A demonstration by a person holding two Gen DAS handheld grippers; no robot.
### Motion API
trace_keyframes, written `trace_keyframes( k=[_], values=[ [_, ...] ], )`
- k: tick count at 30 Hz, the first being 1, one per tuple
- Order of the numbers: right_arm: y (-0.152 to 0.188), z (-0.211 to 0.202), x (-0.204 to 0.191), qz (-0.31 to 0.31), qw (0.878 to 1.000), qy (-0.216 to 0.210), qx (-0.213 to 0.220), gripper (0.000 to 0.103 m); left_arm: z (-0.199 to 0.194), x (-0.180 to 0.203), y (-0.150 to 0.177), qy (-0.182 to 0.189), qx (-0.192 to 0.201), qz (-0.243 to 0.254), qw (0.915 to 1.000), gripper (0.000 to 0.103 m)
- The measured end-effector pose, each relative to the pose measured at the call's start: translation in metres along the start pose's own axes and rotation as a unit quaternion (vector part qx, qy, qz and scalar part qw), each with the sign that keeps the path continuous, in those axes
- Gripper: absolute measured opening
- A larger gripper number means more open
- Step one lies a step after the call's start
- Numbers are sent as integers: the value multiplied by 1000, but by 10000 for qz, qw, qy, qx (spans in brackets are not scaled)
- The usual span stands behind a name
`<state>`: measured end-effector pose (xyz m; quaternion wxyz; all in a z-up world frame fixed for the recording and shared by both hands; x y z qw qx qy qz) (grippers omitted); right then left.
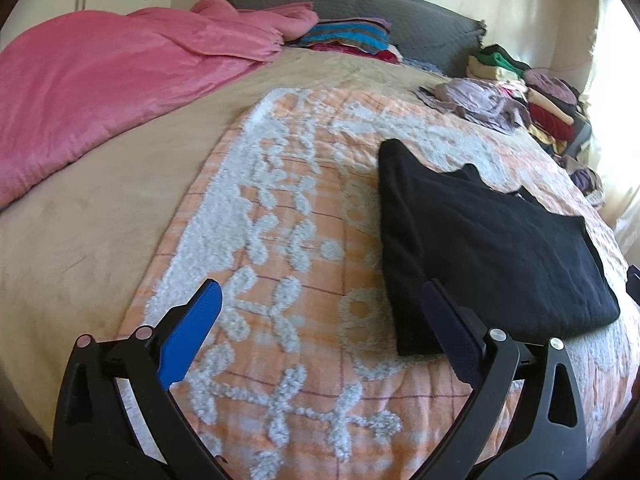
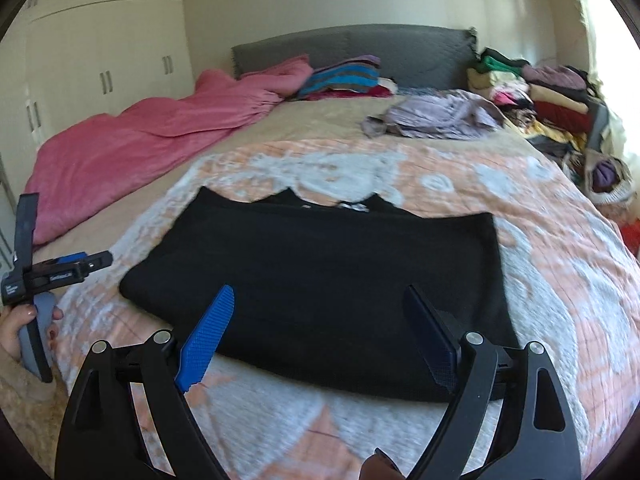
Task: Fold small clothes
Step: 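Withdraw both open tools from the folded sweatshirt, then bring the left tool toward the right tool beside the folded sweatshirt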
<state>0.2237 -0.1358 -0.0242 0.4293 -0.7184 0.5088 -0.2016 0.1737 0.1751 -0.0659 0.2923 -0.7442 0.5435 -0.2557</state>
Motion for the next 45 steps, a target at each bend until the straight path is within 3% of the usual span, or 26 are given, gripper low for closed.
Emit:
trace_keyframes(
  k=[11, 23, 31, 33, 36, 45],
  values=[
    [-3, 35, -65, -641, 9966, -457, -241, 85, 3, -20, -4, -33, -85, -306, 9995, 93],
    [13, 72, -117, -1312, 9869, -737, -585, 85, 17, -24, -17, -205, -183, -163, 9995, 93],
    [31, 94, -144, -2058, 9738, -542, -803, 86, 31, -16, -31, -157, -233, 30, 9996, 93],
    [34, 100, -151, -2264, 9693, -475, -832, 92, 35, -12, -37, -152, -237, 119, 9995, 93],
    [39, 110, -160, -2536, 9627, -339, -882, 92, 42, -5, -46, -191, -246, 271, 9991, 93],
    [40, 140, -169, -2897, 9519, 71, -1000, 94, 67, 17, -71, -200, -296, 627, 9974, 93]
  ],
)
Point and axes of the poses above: each gripper's, at about its wrist camera, not at the fingertips, and z roughly the way its jaws point, x to its right, y to its underside, the point moved 6 cm from there along z, roughly the way its jaws point, and after that the axes turned 5 degrees about -y, right-handed, at the moved point
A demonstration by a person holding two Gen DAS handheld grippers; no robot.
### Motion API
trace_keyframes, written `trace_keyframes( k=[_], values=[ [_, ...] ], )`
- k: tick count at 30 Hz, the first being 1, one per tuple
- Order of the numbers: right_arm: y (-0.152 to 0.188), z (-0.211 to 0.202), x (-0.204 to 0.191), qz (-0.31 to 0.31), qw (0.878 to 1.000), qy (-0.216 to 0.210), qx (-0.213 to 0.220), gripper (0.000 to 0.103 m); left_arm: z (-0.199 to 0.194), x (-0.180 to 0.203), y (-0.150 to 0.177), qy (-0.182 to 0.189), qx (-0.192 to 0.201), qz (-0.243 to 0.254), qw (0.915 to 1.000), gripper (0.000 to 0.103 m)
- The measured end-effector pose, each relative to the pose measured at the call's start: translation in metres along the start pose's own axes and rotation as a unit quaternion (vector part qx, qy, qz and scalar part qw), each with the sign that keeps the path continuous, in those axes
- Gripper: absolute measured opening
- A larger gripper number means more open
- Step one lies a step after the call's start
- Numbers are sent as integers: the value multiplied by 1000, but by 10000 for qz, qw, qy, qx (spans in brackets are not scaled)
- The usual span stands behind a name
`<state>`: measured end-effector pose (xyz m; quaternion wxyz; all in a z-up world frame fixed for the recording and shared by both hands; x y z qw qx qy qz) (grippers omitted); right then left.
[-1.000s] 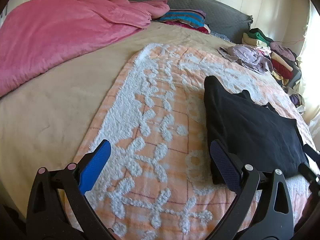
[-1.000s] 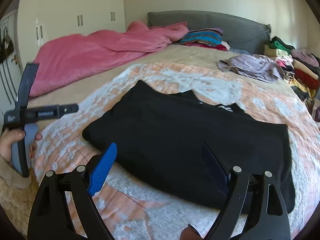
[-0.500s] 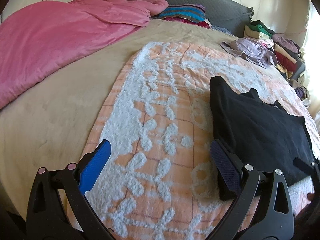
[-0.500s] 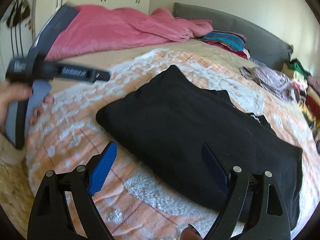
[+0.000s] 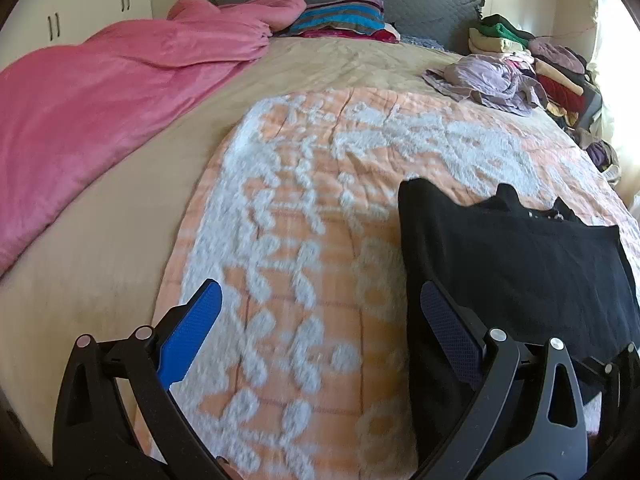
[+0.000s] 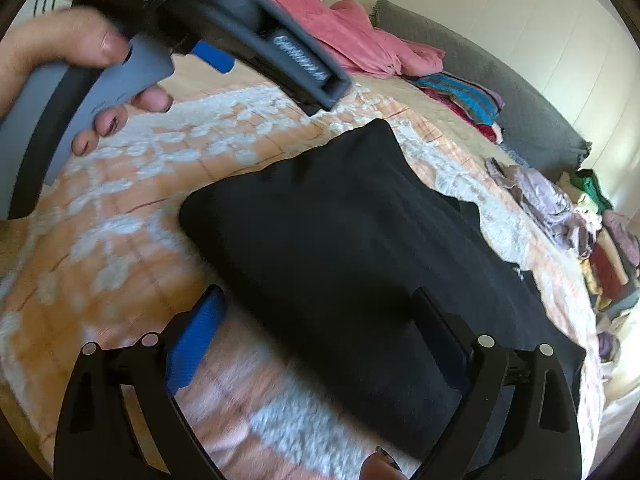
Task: Fold small clothes
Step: 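Bring the left tool toward the right tool beside the folded sweatshirt, then grasp the sweatshirt edge with both tools and lift it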
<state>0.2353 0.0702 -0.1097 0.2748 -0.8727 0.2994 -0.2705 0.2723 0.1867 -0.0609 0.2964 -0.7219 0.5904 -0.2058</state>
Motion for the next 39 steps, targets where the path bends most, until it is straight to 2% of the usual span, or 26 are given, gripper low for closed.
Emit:
trace_keyframes(
  k=[4, 7, 8, 10, 12, 15, 21, 27, 29, 39],
  values=[
    [-9, 13, -1, -242, 9993, 291, -20, 95, 9, 8, -9, 19, -65, 83, 9999, 93],
    [-16, 17, 2, -302, 9984, 469, 52, 88, 15, 13, -12, 41, -117, 131, 9998, 93],
    [-18, 16, 4, -311, 9980, 545, 106, 72, 16, 14, -12, 40, -132, 142, 9998, 93],
    [-20, 13, 7, -285, 9980, 516, 212, 62, 18, 17, -14, 61, -161, 146, 9997, 93],
    [-21, 4, 8, -212, 9980, 441, 409, 40, 19, 21, -16, 184, -205, 110, 9996, 93],
    [-20, -9, 10, -134, 9970, 373, 660, 21, 19, 25, -19, 347, -266, 35, 9990, 93],
    [-17, -29, 24, 212, 9945, 244, 999, 13, 16, 38, -27, 629, -372, -124, 9972, 93],
    [-12, -54, 37, 400, 9903, 365, 1282, 11, 11, 61, -33, 919, -496, -145, 9944, 93],
    [-9, -63, 40, 450, 9891, 419, 1334, 11, 7, 71, -36, 1127, -531, -192, 9920, 93],
    [13, -106, 67, 830, 9802, 641, 1681, 10, -13, 125, -41, 1689, -631, -107, 9836, 91]
  ],
)
Point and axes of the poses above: each gripper's, at about its wrist camera, not at the fingertips, and z roughly the way its jaws point, x to its right, y to its underside, the point moved 6 cm from there along z, roughly the way its jaws point, and after that the axes turned 5 degrees about -y, right-handed, at the moved point
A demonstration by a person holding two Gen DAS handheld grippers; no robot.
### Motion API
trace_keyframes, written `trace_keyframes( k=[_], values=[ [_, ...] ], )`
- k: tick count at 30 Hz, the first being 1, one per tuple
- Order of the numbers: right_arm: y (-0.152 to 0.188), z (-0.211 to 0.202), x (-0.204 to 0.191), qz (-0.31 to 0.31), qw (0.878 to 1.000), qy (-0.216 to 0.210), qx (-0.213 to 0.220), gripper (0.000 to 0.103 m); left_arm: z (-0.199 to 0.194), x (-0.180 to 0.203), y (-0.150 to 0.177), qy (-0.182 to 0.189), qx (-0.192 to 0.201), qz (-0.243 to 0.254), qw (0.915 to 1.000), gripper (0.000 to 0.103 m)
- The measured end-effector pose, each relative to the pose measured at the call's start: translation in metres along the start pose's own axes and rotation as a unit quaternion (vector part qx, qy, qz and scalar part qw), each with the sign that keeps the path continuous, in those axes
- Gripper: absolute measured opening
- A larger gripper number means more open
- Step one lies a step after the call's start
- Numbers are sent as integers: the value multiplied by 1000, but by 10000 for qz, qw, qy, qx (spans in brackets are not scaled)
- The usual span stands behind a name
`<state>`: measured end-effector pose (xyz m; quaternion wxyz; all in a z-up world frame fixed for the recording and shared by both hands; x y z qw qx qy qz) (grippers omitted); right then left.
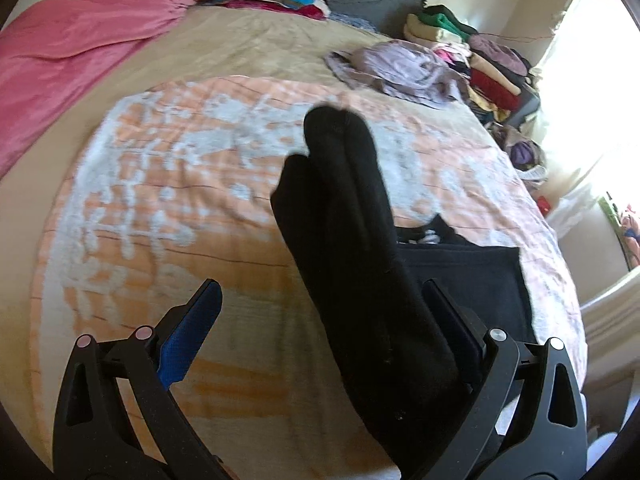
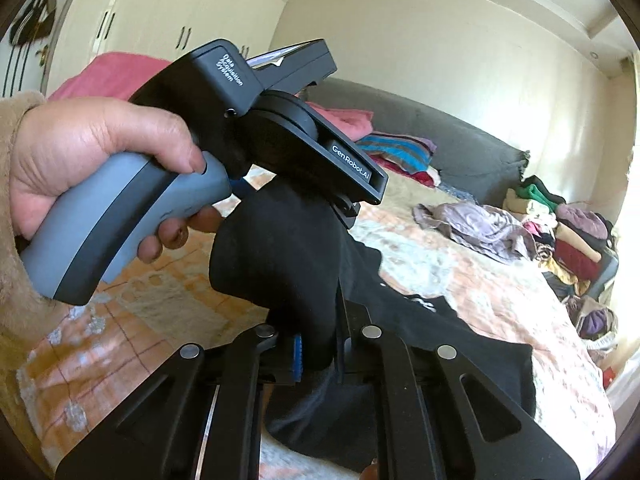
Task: Fold small clothes
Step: 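Grasp the sweatshirt edge with both tools and lift it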
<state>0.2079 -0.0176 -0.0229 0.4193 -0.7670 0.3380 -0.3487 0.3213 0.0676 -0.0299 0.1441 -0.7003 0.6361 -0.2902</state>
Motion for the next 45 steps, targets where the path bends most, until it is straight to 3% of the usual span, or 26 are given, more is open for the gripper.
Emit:
trace_keyframes(
  k=[4, 6, 8, 11, 24, 45],
  values=[
    [3, -13, 11, 153, 9998, 69, 59, 9, -3, 26, 1, 223, 10, 137, 9997, 70],
    [4, -17, 18, 243, 9996, 87, 89, 9, -6, 40, 1, 305, 27, 250, 9992, 47],
    [5, -23, 23, 347, 9993, 88, 122, 9, -9, 56, 1, 328, 63, 426, 9985, 31],
    [7, -32, 31, 479, 9985, 130, 209, 9, -13, 72, -1, 309, 109, 574, 9978, 25],
    [17, -54, 72, 908, 9950, 292, 296, 9, -12, 118, -1, 331, 123, 773, 9964, 25],
    [58, -61, 96, 1453, 9880, 500, 147, 9, 18, 167, 17, 459, -69, 870, 9951, 25]
  ],
)
Point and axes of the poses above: each gripper's, at about its wrist camera, not at the fingertips, and z roughly the way its jaws point, x to its right, y to its underside, the point moved 6 cm from there along z, roughly the way its jaws point, and after that the axes turned 5 degrees about -y, right-handed, at the moved point
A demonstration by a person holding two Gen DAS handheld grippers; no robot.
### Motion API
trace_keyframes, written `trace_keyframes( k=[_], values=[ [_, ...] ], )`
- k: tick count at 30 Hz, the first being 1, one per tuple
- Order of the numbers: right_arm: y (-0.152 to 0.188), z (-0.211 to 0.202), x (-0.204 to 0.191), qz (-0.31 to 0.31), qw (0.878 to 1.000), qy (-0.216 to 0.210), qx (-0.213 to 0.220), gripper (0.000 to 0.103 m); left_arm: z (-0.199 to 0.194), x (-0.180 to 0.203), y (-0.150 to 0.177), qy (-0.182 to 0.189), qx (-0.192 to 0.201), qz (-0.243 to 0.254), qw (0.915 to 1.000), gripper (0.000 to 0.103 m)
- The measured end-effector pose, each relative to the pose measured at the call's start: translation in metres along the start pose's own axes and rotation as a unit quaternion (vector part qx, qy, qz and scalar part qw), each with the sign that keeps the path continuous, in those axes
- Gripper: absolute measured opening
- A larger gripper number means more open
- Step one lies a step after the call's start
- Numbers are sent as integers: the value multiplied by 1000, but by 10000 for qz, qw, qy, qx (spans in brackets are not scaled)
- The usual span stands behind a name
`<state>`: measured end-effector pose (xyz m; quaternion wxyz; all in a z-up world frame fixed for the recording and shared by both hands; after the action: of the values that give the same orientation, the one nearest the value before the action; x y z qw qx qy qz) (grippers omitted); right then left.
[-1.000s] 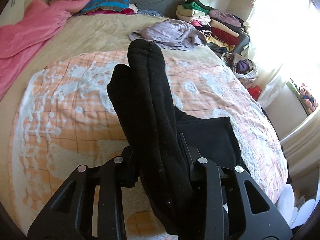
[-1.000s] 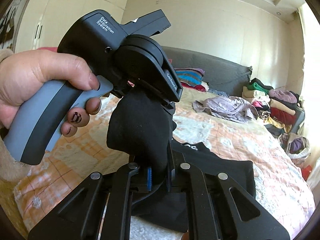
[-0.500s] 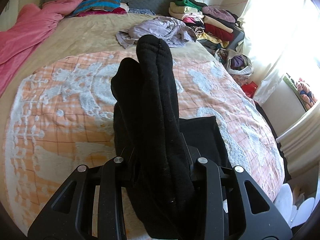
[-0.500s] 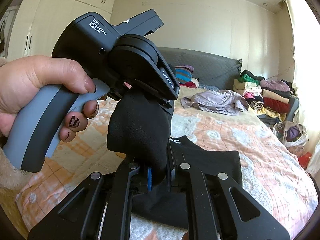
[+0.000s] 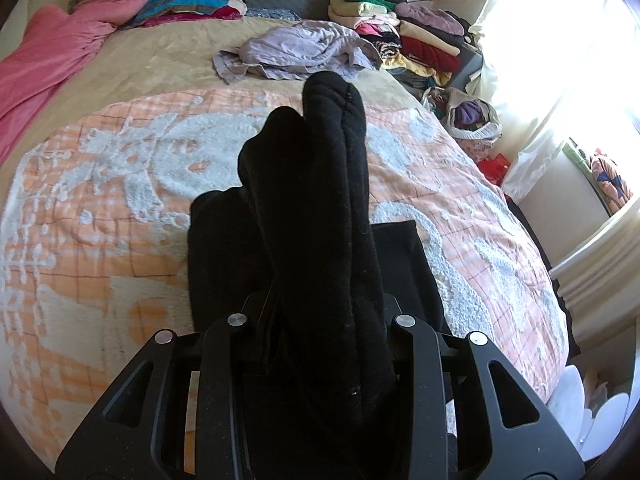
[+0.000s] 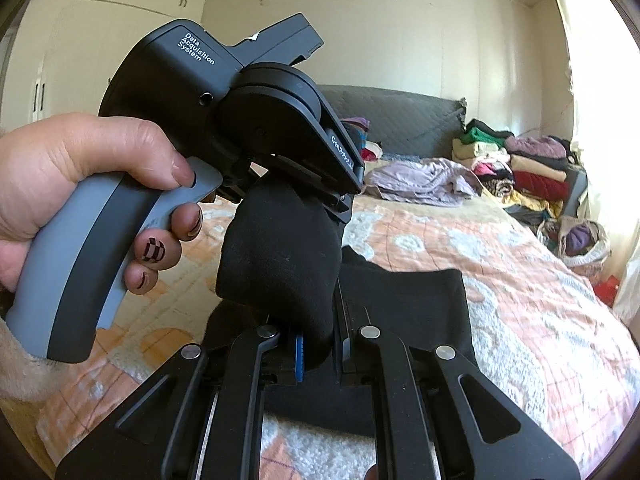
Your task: Fold small clothes
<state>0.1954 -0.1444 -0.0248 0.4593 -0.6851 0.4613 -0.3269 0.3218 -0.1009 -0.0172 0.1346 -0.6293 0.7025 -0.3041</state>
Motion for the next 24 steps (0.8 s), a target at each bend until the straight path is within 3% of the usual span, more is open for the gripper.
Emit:
trace_keyframes(
  k=[11, 19, 24],
  values=[
    [17, 1, 24, 504, 9986, 14, -166, 9, 28, 22, 5, 11, -209, 53, 9998, 25],
    [31, 1, 43, 962, 9948, -77, -335, 9, 51, 42, 12, 43, -401, 78, 9992, 31],
    [44, 6, 56, 1337, 9897, -155, -494, 9, 59, 50, 18, 128, -466, 88, 9988, 46]
  ],
)
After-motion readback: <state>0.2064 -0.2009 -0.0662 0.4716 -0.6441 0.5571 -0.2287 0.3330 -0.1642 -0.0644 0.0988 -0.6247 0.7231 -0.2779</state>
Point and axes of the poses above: each gripper's, at about its wrist camera, not at the fingertips, and z roughly the way its jaws point, x to its right, y to its underside, the point moved 6 cm from there along z, roughly the way its jaws point, and after that the axes turned 5 degrees about -y, right-handed, at the moved point
